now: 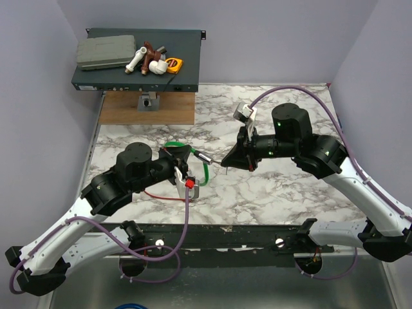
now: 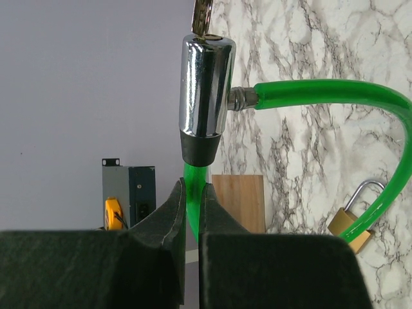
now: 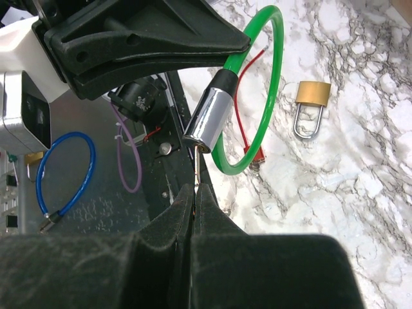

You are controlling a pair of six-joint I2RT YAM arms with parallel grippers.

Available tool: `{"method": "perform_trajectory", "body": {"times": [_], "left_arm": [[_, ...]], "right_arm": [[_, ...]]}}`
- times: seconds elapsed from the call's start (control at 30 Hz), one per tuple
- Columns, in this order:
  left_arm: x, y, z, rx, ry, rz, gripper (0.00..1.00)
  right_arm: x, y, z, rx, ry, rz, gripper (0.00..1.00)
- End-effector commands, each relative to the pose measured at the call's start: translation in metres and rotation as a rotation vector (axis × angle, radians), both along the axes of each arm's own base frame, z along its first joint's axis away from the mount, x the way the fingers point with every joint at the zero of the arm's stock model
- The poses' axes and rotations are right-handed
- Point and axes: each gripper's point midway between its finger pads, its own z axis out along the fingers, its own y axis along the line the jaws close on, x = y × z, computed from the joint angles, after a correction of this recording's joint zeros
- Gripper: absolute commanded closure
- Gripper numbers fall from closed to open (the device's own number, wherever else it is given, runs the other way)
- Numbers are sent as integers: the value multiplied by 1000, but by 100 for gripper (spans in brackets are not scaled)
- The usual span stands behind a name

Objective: Unlock with the key
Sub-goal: Unlock the lock.

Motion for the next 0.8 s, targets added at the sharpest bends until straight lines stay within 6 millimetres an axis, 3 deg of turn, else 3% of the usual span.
{"method": "perform_trajectory", "body": {"times": [0.0,0.33,0.77], "left_arm": [[-1,-6,18,-45,-44,-23,100],[-2,-6,20,-47,-44,-26,100],[-4,-6,17,-36,-48,-32,100]], "right_arm": [[2,5,-1,12,-3,-5,99],[12,-2,-13,-38,-17,-68,99],[20,-10,-13,-57,-47,-124,99]]}}
